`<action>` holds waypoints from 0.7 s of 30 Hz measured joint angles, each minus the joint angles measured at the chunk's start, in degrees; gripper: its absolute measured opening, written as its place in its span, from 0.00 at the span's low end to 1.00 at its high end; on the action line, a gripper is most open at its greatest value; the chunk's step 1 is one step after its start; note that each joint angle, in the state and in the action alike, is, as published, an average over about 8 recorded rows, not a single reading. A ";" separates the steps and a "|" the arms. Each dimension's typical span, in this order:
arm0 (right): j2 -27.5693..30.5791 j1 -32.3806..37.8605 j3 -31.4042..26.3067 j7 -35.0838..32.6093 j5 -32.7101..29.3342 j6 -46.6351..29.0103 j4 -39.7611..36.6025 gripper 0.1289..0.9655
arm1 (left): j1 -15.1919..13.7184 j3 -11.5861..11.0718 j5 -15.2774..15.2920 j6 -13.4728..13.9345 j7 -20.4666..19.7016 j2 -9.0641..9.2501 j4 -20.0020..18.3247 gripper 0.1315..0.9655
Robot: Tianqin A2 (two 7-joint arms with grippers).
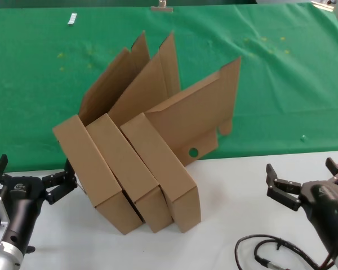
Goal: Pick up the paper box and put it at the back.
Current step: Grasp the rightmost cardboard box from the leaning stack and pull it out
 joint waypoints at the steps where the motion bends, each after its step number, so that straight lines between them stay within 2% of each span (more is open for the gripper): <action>1: 0.00 0.00 0.00 0.00 0.00 0.00 0.00 1.00 | 0.00 0.00 0.00 0.00 0.00 0.00 0.00 1.00; 21: 0.00 0.00 0.00 0.00 0.00 0.00 0.00 1.00 | 0.00 0.00 0.00 0.00 0.00 0.00 0.00 1.00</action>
